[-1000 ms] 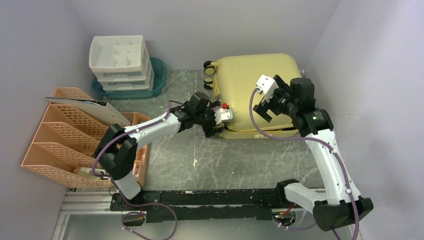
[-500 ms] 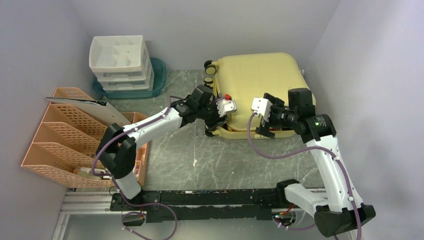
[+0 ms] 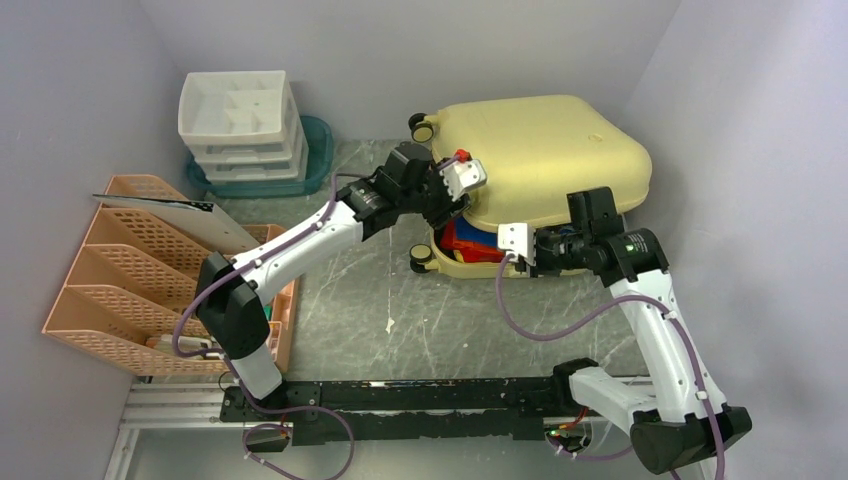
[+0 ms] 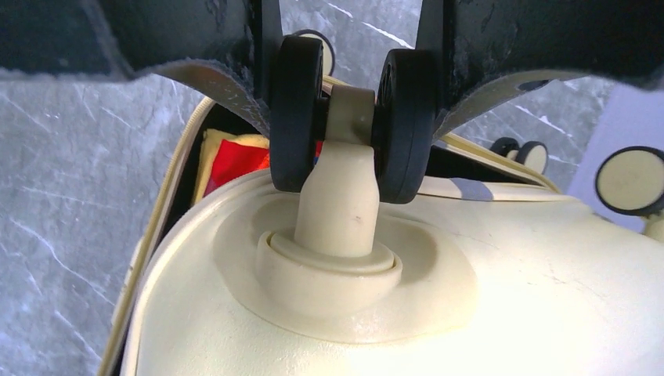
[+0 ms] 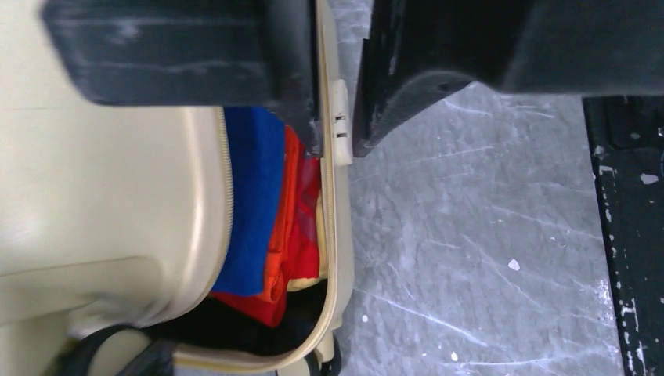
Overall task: Open, take out, and arrange the luggage
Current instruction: Open the luggage at the center of the board.
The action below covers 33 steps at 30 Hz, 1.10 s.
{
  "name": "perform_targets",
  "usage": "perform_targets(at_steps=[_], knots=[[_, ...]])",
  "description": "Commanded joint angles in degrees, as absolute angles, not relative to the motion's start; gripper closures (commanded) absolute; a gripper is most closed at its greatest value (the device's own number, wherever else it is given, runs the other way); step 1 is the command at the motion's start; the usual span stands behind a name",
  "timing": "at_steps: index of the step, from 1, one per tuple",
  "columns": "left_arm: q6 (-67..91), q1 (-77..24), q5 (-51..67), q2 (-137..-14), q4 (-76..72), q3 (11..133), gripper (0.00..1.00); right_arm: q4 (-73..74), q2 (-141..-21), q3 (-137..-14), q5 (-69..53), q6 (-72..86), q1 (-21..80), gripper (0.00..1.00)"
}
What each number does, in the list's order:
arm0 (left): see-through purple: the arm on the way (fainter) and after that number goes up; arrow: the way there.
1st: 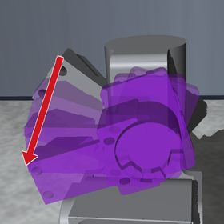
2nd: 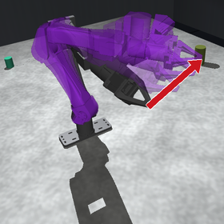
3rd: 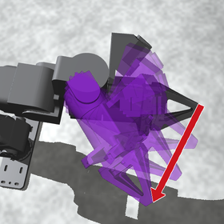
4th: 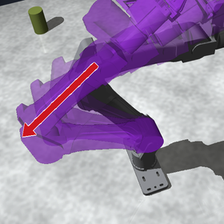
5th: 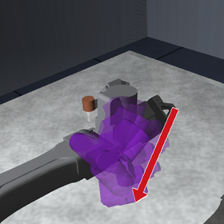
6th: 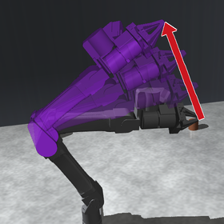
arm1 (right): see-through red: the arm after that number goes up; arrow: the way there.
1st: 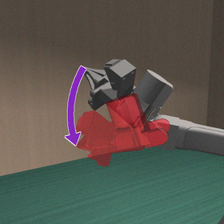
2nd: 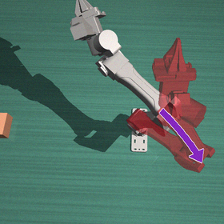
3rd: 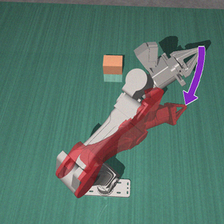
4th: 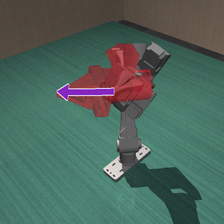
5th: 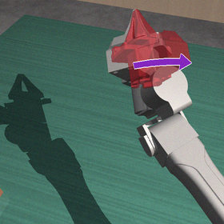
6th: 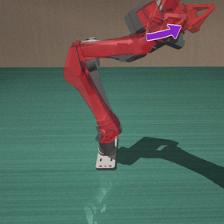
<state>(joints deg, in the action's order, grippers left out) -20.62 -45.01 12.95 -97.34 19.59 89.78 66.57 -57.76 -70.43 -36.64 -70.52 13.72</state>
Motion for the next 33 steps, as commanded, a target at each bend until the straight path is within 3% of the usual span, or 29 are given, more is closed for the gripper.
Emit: perform_targets(at_steps=[1,3,5,10,14,25,33], knots=[[-14.91,-43.43,-2.09,-94.48,9.75,96.04,0.95,60.21,-57.03,-67.64,-33.27,-69.34,13.99,0.81],[-15.02,-43.21,-4.27,-94.65,9.61,97.33,0.95,56.03,-57.18,-66.31,-30.37,-67.38,14.14,0.89],[-15.03,-43.11,-5.93,-95.07,9.58,98.46,0.95,50.87,-57.54,-65.43,-27.14,-64.65,14.15,0.86],[-16.28,-42.82,-9.3,-96.41,9.38,100.63,0.95,45.87,-57.39,-66.8,-23.76,-65.19,14.49,0.47],[-16.61,-41.77,-11.72,-97.49,8.58,101.39,0.95,47.23,-58.1,-70.53,-23.75,-66.74,14.98,0.32],[-16.92,-38.27,-17.38,-101.44,5.88,105.9,0.95,49.7,-63.16,-83.12,-23.46,-70.66,16.21,0.19],[-17.16,-36.42,-17.7,-102.31,5.38,107.86,0.95,25.86,-67.11,-75.83,-1.31,-71.39,16.96,0.13]])
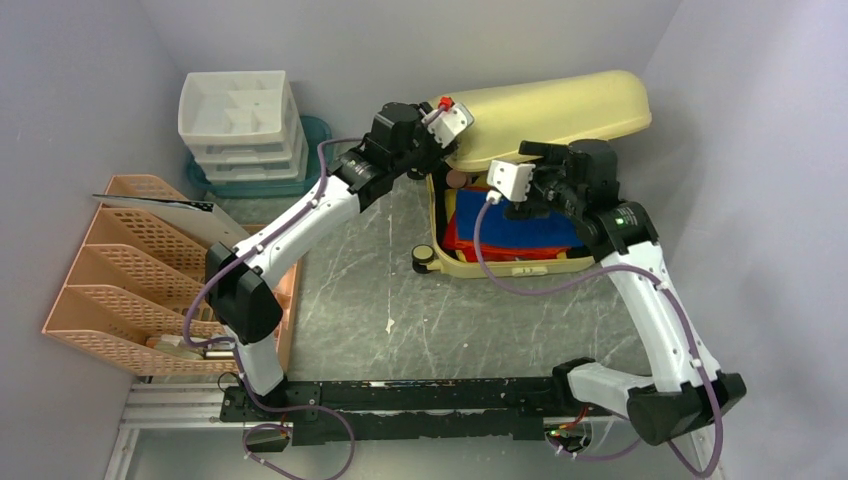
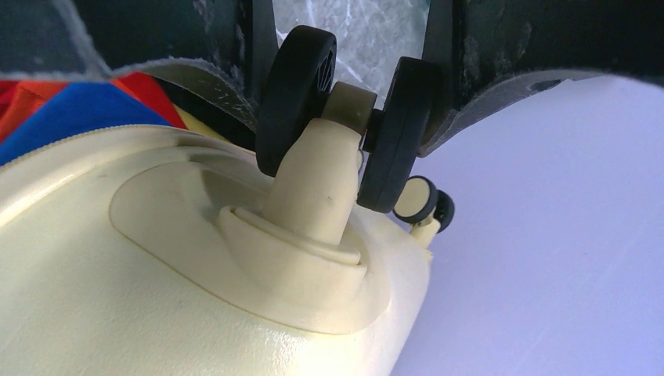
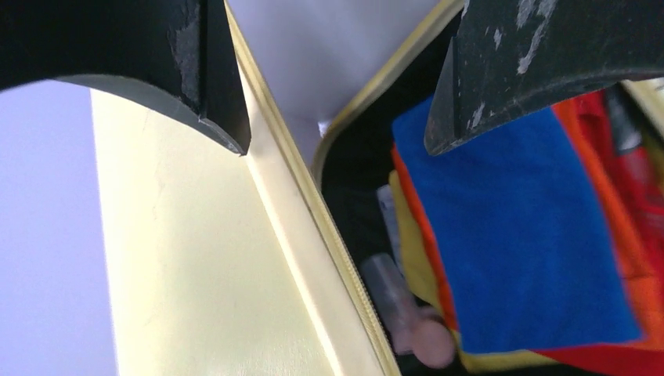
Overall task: Open, take out, and arrange the luggage
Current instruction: Open the luggage at the center of the board.
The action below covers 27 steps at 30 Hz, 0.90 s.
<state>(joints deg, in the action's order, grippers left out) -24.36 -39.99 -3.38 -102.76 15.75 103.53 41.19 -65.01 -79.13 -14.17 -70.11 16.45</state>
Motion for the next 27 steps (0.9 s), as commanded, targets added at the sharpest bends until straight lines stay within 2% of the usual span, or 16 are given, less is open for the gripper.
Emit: perform_targets(at_steps=[1,6,13,15,20,23,27], knots=[[-17.36,-36.35,-17.78,-102.43,5.4,108.0,0.95,22.94,-67.73,-75.28,0.35,-71.45,17.01,0.12],[-17.83,-36.39,-17.65,-102.86,5.71,108.96,0.95,14.38,-70.23,-76.9,2.34,-69.59,17.2,0.12],[-18.32,-36.34,-17.99,-103.07,5.63,109.23,0.95,13.73,-72.85,-79.0,1.43,-73.46,17.65,0.14],[-18.65,-36.39,-18.37,-103.33,5.54,109.46,0.95,18.17,-72.73,-79.92,-0.6,-75.44,17.83,0.15],[-20.25,-36.38,-19.9,-104.57,4.49,110.43,0.95,39.5,-72.34,-88.12,-14.35,-81.56,17.94,0.16],[-21.1,-36.38,-20.34,-105.59,4.46,111.61,0.94,43.25,-72.49,-93.37,-19.37,-80.31,18.06,0.16],[-21.66,-36.38,-20.78,-106.69,4.36,112.58,0.94,40.62,-73.35,-96.56,-17.86,-79.45,18.02,0.15]])
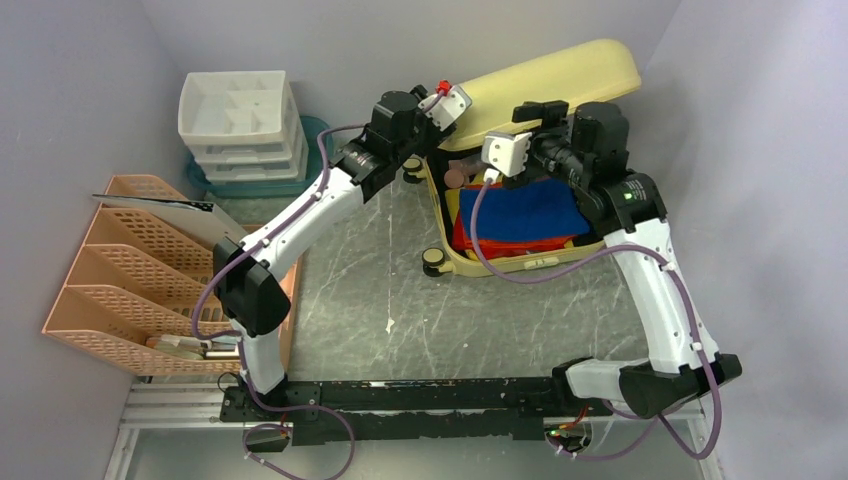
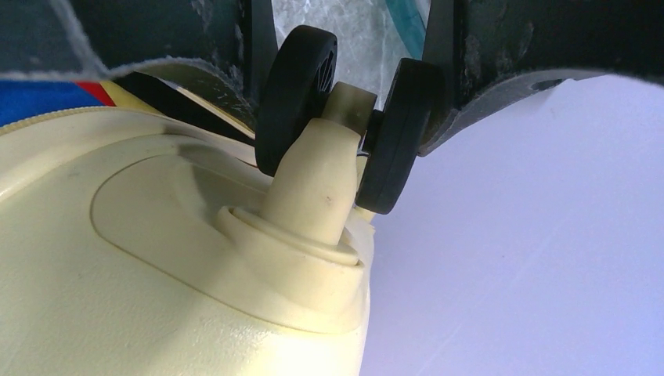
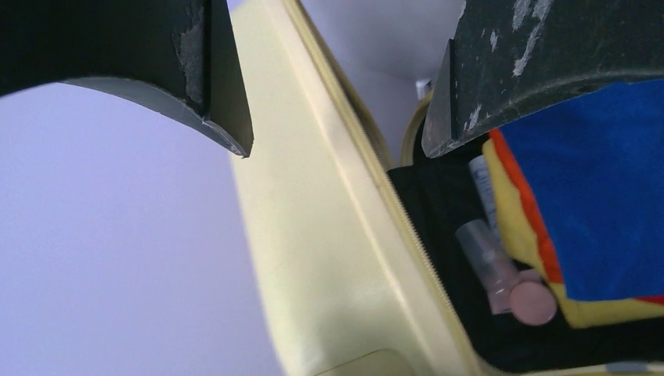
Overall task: Open, take out, and arrange the luggage
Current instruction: Open the luggage at the center of the board.
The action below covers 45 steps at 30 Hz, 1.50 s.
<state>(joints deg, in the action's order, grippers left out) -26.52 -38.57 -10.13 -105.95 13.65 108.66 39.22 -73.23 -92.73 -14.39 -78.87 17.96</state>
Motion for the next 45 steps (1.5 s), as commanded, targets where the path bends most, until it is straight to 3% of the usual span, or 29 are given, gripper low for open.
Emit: perform_targets(at_steps=[1,16,23,26,28,31,32,34,40,45], knots=[[-21.81,-36.39,-20.86,-106.93,4.36,112.81,0.94,40.0,-73.74,-96.29,-16.68,-80.27,18.08,0.15],[-22.69,-36.39,-20.38,-107.04,3.91,113.13,0.94,15.04,-78.24,-86.17,-3.13,-81.87,19.96,0.16],[-22.71,-36.33,-20.45,-107.69,4.48,114.84,0.94,1.88,-79.9,-78.8,2.32,-86.12,20.93,0.26],[-22.78,-36.39,-20.58,-107.71,4.62,115.12,0.94,-1.84,-80.43,-76.57,2.5,-86.79,21.17,0.38],[-22.92,-36.38,-20.6,-107.6,4.36,114.7,0.94,-4.26,-80.88,-75.42,2.55,-86.46,21.45,0.56],[-22.99,-36.35,-21.1,-107.41,3.75,113.87,0.92,-7.08,-81.77,-74.41,3.02,-86.06,21.7,0.9],[-22.91,-36.38,-21.19,-107.36,3.78,113.9,0.88,-7.62,-82.01,-74.24,3.26,-85.86,21.83,0.99],[-22.72,-36.39,-21.75,-107.13,3.74,113.79,0.73,-8.49,-82.45,-74.29,3.7,-85.0,22.17,1.0],[-20.86,-35.8,-25.09,-103.94,4.36,112.84,0.05,-8.99,-84.64,-78.61,5.5,-79.54,22.24,1.0],[-18.46,-34.18,-29.75,-99.4,5.88,109.3,0.04,-8.25,-89.66,-85.5,12.38,-76.05,22.97,1.0]])
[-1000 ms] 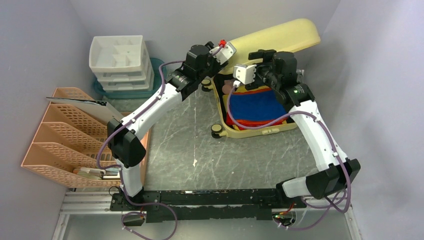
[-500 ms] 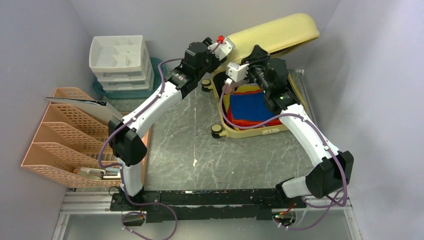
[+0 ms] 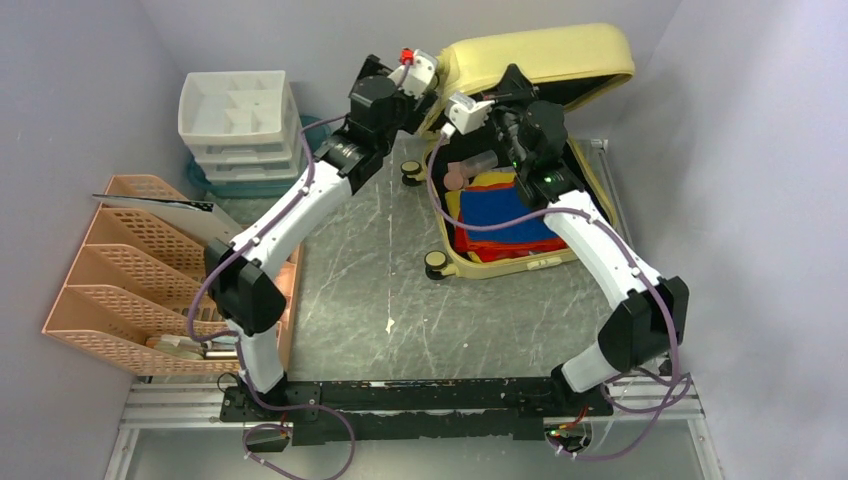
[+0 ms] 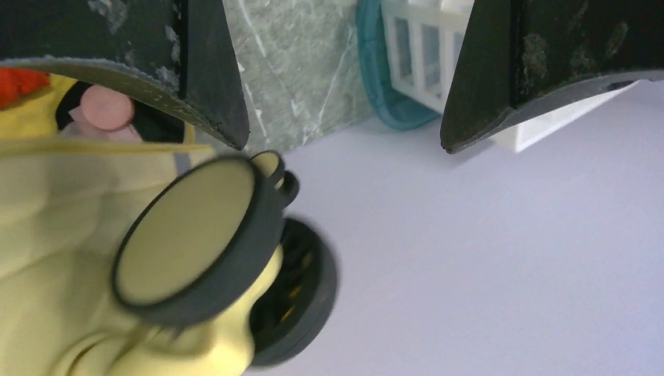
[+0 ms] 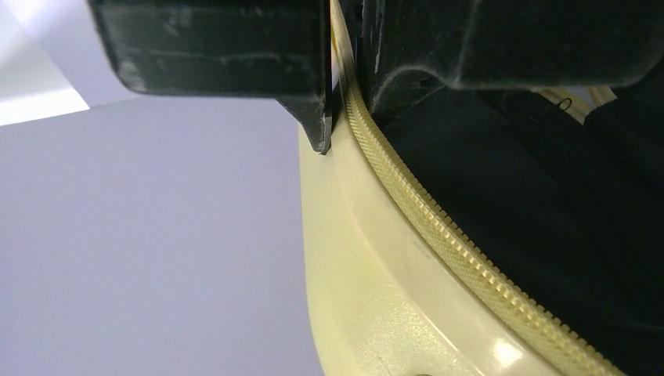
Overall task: Open, take out, and arrange the luggage
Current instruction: Open the luggage at the center of the board.
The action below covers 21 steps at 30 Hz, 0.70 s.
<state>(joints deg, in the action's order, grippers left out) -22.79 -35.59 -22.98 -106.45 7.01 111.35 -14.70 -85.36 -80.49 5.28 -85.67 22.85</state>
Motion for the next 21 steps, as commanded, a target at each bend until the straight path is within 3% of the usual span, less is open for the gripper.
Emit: perform_targets(at_steps=[1,11,16,21], knots=[[-17.92,-33.66,-29.99,-98.16,5.88,107.33,0.04,-8.26,-90.61,-86.67,13.6,-75.7,23.02,1.0],[-16.13,-32.08,-23.83,-84.83,-1.23,77.72,0.04,-6.83,-98.65,-99.58,23.19,-73.95,23.13,1.0],[-16.88,-33.78,-21.98,-87.18,-5.39,67.96,0.06,-7.17,-99.98,-101.46,25.21,-74.78,23.12,1.0],[-17.73,-36.79,-24.49,-93.84,-8.27,67.09,0.07,-7.69,-101.6,-102.99,27.56,-75.8,23.1,1.0]])
